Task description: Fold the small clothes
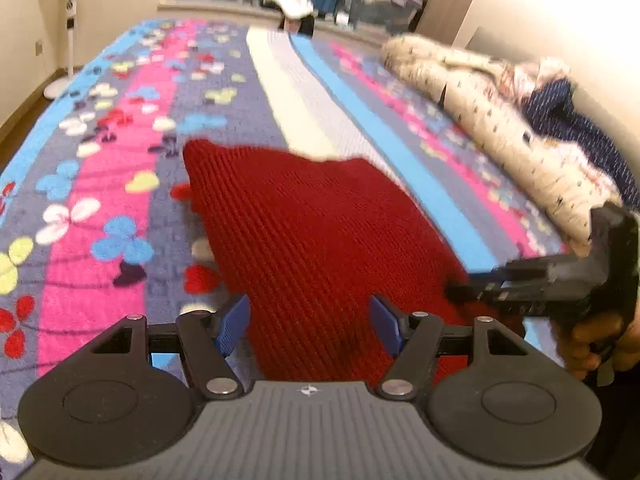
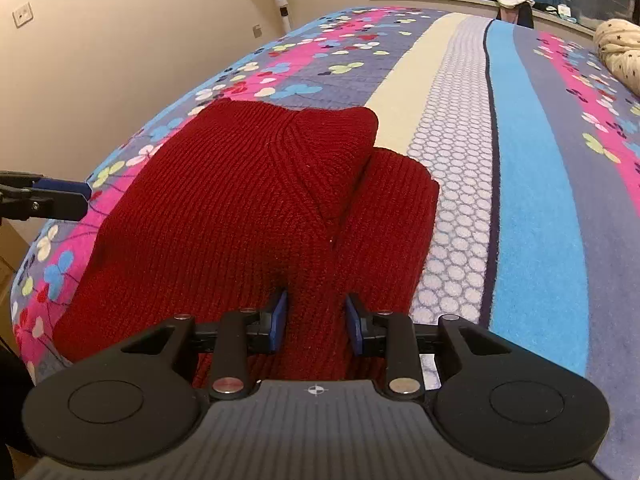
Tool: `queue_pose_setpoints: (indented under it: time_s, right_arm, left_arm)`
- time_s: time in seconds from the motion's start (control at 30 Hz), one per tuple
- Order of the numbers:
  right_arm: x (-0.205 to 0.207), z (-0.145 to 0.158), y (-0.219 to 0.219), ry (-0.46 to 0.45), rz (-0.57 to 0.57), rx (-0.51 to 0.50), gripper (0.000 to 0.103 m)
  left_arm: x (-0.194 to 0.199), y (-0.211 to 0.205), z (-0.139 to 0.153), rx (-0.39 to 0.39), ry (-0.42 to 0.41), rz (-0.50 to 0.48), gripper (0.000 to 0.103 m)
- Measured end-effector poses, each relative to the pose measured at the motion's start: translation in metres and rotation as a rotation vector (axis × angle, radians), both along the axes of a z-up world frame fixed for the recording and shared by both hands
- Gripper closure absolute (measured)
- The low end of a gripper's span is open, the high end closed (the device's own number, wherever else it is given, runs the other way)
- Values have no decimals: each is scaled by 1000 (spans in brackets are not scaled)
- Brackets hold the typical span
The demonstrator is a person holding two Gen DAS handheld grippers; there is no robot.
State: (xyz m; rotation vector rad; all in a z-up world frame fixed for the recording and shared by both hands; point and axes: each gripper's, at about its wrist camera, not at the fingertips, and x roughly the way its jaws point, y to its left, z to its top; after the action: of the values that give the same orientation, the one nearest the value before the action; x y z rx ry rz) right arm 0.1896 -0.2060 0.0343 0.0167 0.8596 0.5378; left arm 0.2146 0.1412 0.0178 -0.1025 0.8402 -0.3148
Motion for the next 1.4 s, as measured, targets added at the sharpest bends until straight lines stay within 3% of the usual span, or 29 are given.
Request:
queue_pose_setpoints:
  time_s: [0.1,0.13,0.17,0.23,0.37,0.5,0.6,0.7,0.93,1.3,1.4]
  right_arm:
    - [2,-4,-9,37,-38,62,50]
    - [4,-5,-10,51,-45,81,40]
    - [1,-5,-12,60,-46,87,29]
    - [1,-5,-8,52,-42,67,20]
    - [-1,5,-7,11,-19,70,22]
    - [7,23,-31,-11,-69,213,22]
    - [25,18,-57,60,-180,329,21]
    - [44,-1,-69,172,-252,369,21]
    - [68,-39,-63,326,-272,305,17]
    - [75,-44,-56,312,-220,297,10]
    - [76,-44,-54,306,-215,297,10]
  left_arm:
    - [9,-15,-33,152,148,-30,22]
    - [10,-17,-36,178,159,-20,19]
    - [11,-16,-34,173,152,-19,19]
    - [13,-13,-30,145,146,-11,19]
    - [13,-8,-21,105,128,-5,19]
    - [15,6,-9,-9,93,43,18]
    - [25,18,-6,-72,102,133,11]
    - [37,28,-10,-128,141,204,11]
    - [59,28,-22,-201,196,246,10]
    - [84,26,-45,-286,252,263,9]
    - [88,24,-50,-289,259,269,3]
